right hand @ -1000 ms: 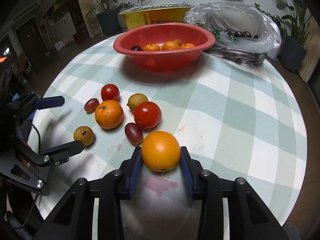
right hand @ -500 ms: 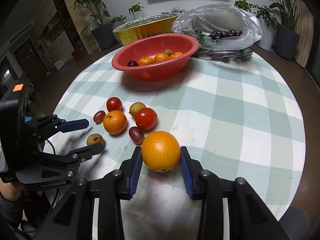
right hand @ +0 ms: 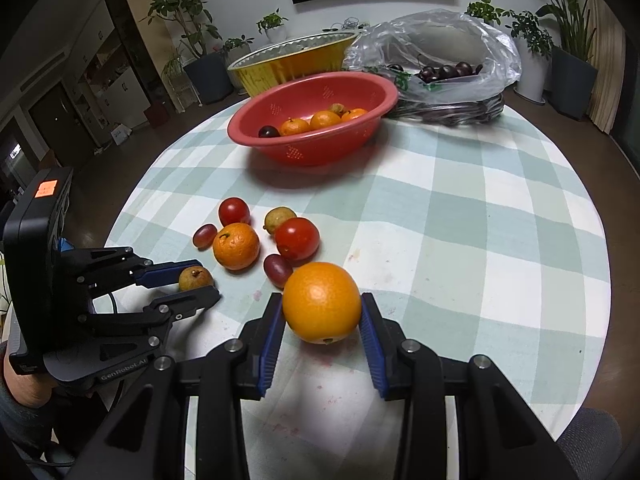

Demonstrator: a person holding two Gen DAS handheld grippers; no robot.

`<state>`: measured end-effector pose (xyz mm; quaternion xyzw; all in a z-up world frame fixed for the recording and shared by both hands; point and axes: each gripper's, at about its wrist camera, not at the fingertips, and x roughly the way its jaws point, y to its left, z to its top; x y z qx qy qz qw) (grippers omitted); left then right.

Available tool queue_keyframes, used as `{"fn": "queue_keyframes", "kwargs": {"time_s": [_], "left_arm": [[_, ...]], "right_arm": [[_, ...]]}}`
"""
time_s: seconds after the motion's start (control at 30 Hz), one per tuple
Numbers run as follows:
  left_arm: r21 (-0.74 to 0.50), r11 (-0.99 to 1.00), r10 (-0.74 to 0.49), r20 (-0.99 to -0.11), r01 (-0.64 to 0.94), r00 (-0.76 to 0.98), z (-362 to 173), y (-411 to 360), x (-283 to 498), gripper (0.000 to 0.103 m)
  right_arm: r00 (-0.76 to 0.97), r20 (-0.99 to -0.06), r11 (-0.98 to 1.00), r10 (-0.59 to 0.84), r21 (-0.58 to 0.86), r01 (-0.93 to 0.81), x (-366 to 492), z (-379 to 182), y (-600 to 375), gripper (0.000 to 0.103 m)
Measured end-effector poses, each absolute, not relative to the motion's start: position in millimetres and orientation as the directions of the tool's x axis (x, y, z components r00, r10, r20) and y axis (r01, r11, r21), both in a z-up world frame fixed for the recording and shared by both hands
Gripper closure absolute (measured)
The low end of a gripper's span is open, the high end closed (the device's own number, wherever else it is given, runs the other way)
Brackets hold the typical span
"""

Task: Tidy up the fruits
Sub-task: 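Grasp a brown pear with the left tool while the right tool grasps another orange, then carry the pear and orange into the red bowl and open both tools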

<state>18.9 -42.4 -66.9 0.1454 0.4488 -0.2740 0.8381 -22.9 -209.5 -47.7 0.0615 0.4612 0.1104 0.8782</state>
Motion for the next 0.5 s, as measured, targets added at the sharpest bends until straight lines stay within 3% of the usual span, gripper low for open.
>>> {"fn": "queue_keyframes", "kwargs": {"time_s": [0.5], "left_arm": [[-0.036, 0.842, -0.382, -0.744, 0.539, 0.548, -1, -8, 75, 0.078]], "right_arm": [[0.576, -0.783, 0.969, 0.234, 0.233, -0.078, -5, -33, -229, 0.063]]}}
